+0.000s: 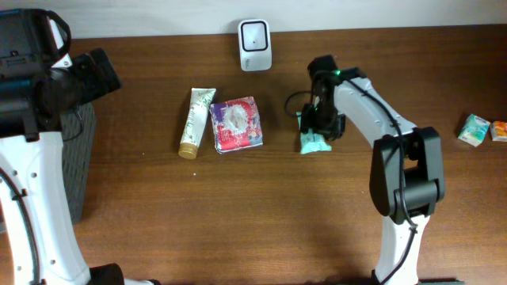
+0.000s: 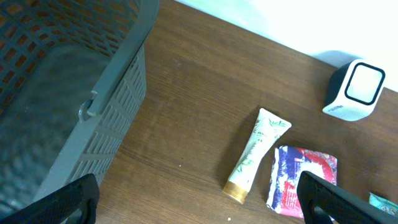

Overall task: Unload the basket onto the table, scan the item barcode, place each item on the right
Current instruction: 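Reach the right gripper to the green wrapped pack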

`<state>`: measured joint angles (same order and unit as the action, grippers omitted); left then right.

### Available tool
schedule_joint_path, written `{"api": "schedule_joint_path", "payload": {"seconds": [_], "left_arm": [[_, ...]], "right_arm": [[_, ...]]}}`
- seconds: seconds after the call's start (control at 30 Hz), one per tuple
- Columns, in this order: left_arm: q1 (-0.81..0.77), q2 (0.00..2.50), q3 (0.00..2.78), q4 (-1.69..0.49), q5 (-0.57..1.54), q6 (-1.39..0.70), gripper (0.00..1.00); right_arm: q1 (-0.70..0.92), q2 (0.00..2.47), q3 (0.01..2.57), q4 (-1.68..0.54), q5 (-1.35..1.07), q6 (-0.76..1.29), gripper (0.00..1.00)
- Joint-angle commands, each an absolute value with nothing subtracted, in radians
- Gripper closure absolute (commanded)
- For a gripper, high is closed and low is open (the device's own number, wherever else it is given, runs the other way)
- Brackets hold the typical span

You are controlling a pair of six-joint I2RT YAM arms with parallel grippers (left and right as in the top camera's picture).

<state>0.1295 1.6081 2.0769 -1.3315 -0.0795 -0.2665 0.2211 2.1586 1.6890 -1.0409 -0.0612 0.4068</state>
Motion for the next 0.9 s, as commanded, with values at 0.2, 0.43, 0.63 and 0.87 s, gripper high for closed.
{"api": "schedule_joint_path", "payload": {"seconds": [0.2, 0.43, 0.63, 0.87], "left_arm": [[0.132, 1.600, 2.080, -1.329, -0.084, -0.276, 0.01], [0.132, 1.600, 2.080, -1.330, -0.084, -0.276, 0.01], [0.132, 1.600, 2.080, -1.330, -0.084, -0.276, 0.01], [0.132, 1.600, 2.080, -1.330, -0.084, -0.276, 0.01]], "right_arm": [[0.354, 2.142, 1.850, -1.221, 0.275, 0.372, 0.33], [0.493, 2.152, 1.685, -1.045, 0.500, 0.376, 0.34], [0.500, 2.152, 1.578, -0.940, 0.517, 0.376, 0.40], [0.504, 2.152, 1.557, -0.904, 0.599, 0.376, 0.48]]}}
